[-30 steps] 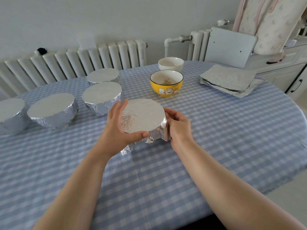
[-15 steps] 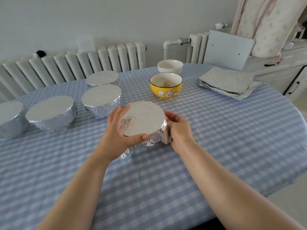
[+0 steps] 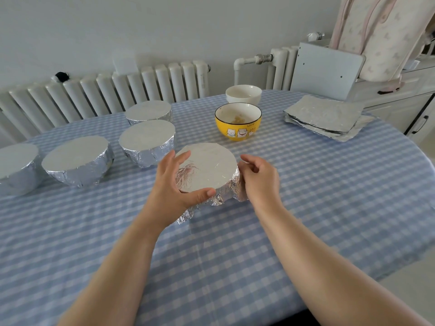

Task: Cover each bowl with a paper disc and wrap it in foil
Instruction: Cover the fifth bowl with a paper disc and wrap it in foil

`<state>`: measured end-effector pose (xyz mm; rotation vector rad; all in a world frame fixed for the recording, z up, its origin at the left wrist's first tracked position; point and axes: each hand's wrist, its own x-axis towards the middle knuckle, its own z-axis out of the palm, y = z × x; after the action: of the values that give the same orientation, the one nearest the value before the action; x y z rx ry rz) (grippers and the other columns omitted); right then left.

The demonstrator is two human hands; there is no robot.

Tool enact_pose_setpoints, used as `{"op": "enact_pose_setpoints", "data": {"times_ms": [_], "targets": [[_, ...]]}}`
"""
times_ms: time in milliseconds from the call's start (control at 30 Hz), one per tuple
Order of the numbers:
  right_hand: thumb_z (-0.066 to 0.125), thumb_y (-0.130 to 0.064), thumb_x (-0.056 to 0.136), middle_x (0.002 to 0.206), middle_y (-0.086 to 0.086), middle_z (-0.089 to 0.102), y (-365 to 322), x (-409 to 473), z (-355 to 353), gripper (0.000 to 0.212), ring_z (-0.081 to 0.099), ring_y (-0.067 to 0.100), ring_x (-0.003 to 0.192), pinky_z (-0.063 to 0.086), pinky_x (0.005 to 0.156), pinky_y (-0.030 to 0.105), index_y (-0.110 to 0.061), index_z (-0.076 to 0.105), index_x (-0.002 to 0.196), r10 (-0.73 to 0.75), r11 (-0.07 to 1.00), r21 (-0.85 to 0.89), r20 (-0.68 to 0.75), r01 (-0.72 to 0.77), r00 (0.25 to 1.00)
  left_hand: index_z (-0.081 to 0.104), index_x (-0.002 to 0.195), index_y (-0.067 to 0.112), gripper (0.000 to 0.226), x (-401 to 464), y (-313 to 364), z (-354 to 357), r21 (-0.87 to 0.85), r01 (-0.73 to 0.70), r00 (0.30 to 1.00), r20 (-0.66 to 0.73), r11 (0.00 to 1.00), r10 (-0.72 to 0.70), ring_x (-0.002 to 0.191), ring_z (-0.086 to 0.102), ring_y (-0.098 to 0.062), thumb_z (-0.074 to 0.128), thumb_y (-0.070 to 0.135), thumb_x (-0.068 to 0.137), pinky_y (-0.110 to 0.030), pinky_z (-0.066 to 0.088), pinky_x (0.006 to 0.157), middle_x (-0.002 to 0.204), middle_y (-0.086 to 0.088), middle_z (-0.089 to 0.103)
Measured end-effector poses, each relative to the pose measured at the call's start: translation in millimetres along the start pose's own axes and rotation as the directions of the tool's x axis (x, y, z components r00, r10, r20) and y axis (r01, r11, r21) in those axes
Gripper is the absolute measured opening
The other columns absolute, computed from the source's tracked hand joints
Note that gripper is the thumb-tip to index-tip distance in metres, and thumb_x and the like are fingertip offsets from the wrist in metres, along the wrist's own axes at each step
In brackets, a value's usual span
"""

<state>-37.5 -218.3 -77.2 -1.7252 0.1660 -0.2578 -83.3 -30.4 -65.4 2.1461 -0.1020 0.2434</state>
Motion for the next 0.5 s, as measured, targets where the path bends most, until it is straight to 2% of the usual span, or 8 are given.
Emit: {"op": "enact_pose_setpoints", "data": {"times_ms": [33, 100, 133, 200, 267, 367, 500], "targets": [[0.057, -0.017, 0.097, 0.083, -0.022, 0.064, 0, -1, -1, 0.023, 0.058, -0.011, 0.082, 0.043, 0.073, 0.004, -0.021, 0.07, 0.115, -0.025, 0.999, -0.024, -0.011, 0.024, 1.0, 0.037, 0.145, 0.035, 0.104, 0, 1, 2, 0.0, 0.006, 1.0, -0.011, 1.0, -0.006, 0.136, 0.02, 0.003, 0.08, 0.069, 0.056, -0.003, 0.023, 0.099, 0.158, 0.01, 0.013], [0.05, -0.022, 0.101, 0.075, -0.025, 0.066, 0, -2, -3, 0.02, 0.061, -0.008, 0.083, 0.049, 0.077, 0.016, -0.026, 0.069, 0.106, -0.003, 1.0, 0.029, -0.016, 0.003, 1.0, 0.038, 0.144, 0.034, 0.102, -1, 2, 5, 0.007, 0.026, 0.999, -0.034, 1.0, -0.026, 0.141, 0.02, -0.004, 0.08, 0.059, 0.054, -0.022, 0.026, 0.113, 0.159, 0.008, 0.013], [0.05, -0.028, 0.101, 0.075, -0.022, 0.069, -2, -3, -3, 0.019, 0.064, -0.003, 0.084, 0.052, 0.076, 0.022, -0.026, 0.069, 0.101, 0.043, 0.995, 0.087, 0.0, -0.043, 0.999, 0.038, 0.144, 0.034, 0.103, -1, 2, 6, 0.007, 0.041, 0.998, -0.051, 0.999, -0.041, 0.144, 0.019, -0.008, 0.08, 0.059, 0.054, -0.032, 0.027, 0.117, 0.16, 0.006, 0.012], [0.055, -0.042, 0.097, 0.076, -0.013, 0.071, -2, -6, -1, 0.027, 0.067, 0.006, 0.076, 0.053, 0.067, 0.027, -0.02, 0.069, 0.091, 0.118, 0.98, 0.156, 0.061, -0.127, 0.991, 0.039, 0.145, 0.032, 0.104, -2, 3, 10, 0.005, 0.061, 0.994, -0.091, 0.998, -0.06, 0.147, 0.018, -0.012, 0.078, 0.062, 0.054, -0.04, 0.029, 0.118, 0.16, 0.005, 0.012], [0.061, -0.048, 0.093, 0.067, -0.006, 0.064, -1, -8, 0, 0.035, 0.059, 0.009, 0.061, 0.047, 0.059, 0.027, -0.016, 0.065, 0.081, 0.134, 0.968, 0.198, 0.109, -0.154, 0.985, 0.038, 0.146, 0.028, 0.107, -3, 4, 15, 0.02, 0.062, 0.99, -0.131, 0.998, -0.058, 0.147, 0.016, -0.012, 0.075, 0.065, 0.053, -0.035, 0.028, 0.117, 0.161, 0.004, 0.011], [0.065, -0.042, 0.092, 0.062, -0.008, 0.06, 0, -7, 1, 0.03, 0.052, 0.007, 0.057, 0.043, 0.058, 0.026, -0.017, 0.064, 0.077, 0.108, 0.969, 0.21, 0.111, -0.129, 0.988, 0.034, 0.15, 0.026, 0.115, -4, 8, 20, 0.035, 0.075, 0.985, -0.16, 0.997, -0.069, 0.144, 0.016, -0.007, 0.07, 0.07, 0.05, -0.023, 0.023, 0.107, 0.161, 0.006, 0.009], [0.062, -0.038, 0.095, 0.055, -0.01, 0.055, 1, -3, 5, 0.031, 0.048, 0.007, 0.052, 0.039, 0.053, 0.025, -0.015, 0.061, 0.074, 0.095, 0.978, 0.18, 0.084, -0.109, 0.992, 0.032, 0.15, 0.025, 0.119, -3, 9, 21, 0.035, 0.072, 0.983, -0.171, 0.997, -0.065, 0.144, 0.015, -0.007, 0.067, 0.074, 0.048, -0.023, 0.022, 0.105, 0.16, 0.004, 0.011]]}}
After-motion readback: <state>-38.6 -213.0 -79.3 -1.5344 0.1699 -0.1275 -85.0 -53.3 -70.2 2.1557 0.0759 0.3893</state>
